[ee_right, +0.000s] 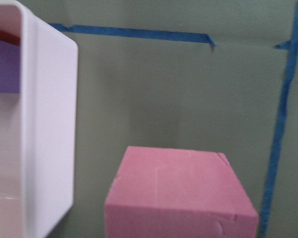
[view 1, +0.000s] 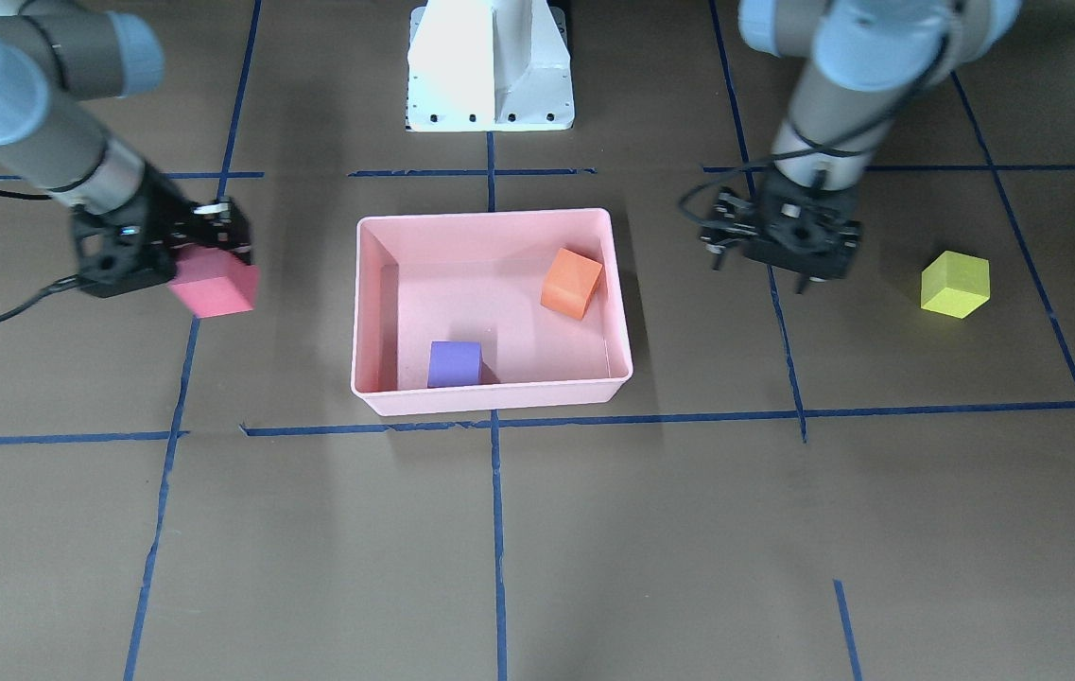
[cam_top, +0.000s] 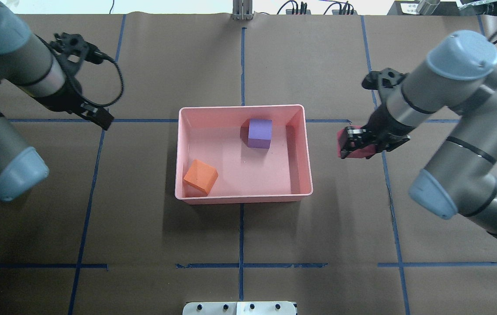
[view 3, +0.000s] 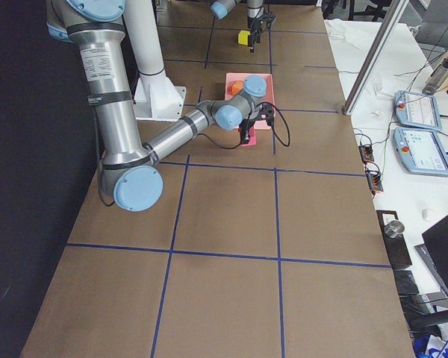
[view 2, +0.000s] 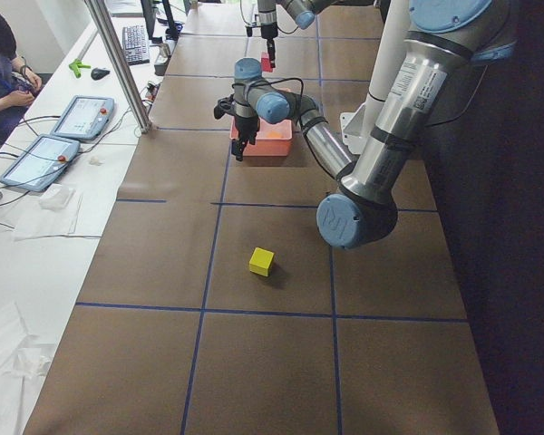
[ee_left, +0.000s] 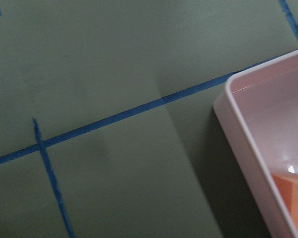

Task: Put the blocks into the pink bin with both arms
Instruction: 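Carry the pink-red cube to the bin while the left gripper withdraws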

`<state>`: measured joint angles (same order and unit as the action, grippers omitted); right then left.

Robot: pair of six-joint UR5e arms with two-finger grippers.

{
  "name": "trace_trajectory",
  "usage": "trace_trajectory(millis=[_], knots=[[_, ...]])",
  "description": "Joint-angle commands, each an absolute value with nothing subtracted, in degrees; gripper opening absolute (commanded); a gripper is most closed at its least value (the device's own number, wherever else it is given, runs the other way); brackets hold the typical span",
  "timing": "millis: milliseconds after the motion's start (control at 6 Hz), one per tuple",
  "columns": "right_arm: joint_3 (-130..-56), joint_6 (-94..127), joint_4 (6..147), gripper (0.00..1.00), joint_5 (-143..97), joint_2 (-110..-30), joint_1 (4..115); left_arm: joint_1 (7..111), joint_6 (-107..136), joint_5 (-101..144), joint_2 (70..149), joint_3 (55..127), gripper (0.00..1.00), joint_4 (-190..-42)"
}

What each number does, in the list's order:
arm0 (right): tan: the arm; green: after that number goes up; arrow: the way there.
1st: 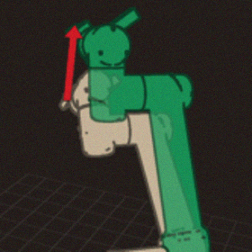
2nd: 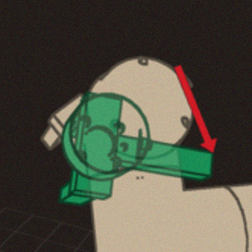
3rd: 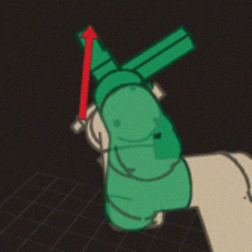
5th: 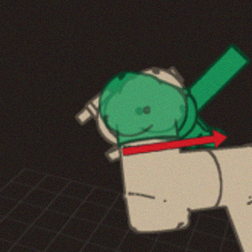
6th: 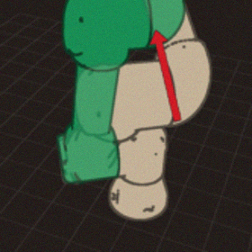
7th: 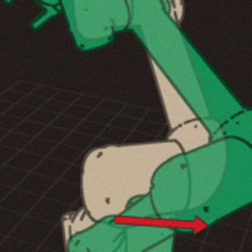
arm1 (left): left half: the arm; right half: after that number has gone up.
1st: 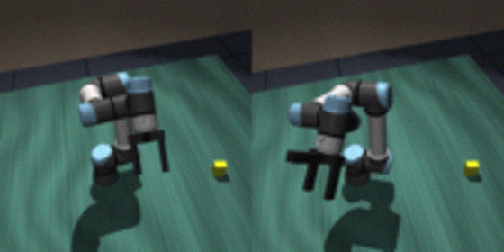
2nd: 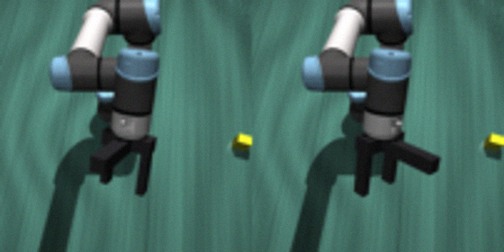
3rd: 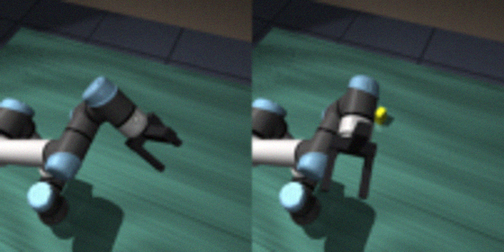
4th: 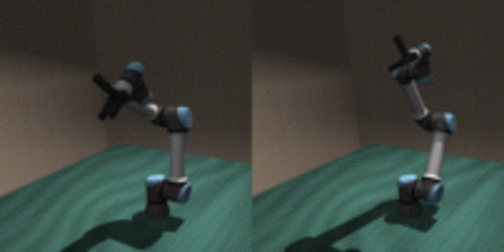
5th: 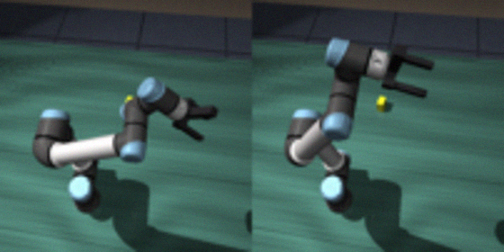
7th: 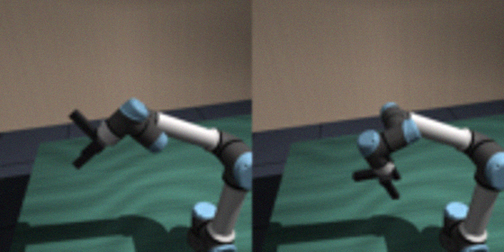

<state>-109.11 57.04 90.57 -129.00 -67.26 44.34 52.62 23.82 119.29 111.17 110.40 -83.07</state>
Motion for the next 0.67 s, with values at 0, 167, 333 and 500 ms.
trace_trajectory(millis=[0, 167, 333, 500], knots=[[-108.46, 68.50, 103.05, 0.55, -120.63, -52.62, 36.26, 62.53, 9.12, 125.48, 104.18, 109.87, 1.00, -83.32], [-107.41, 74.82, 103.01, 0.62, -114.67, -50.56, 30.99, 64.75, 8.62, 126.03, 100.58, 110.39, 1.00, -83.49], [-105.14, 78.28, 102.75, 0.99, -109.91, -48.54, 27.37, 66.52, 8.61, 126.04, 95.85, 111.35, 1.00, -85.06], [-105.38, 78.14, 102.57, 1.00, -109.52, -48.52, 26.90, 66.53, 8.96, 126.04, 92.41, 111.36, 1.00, -89.60]])
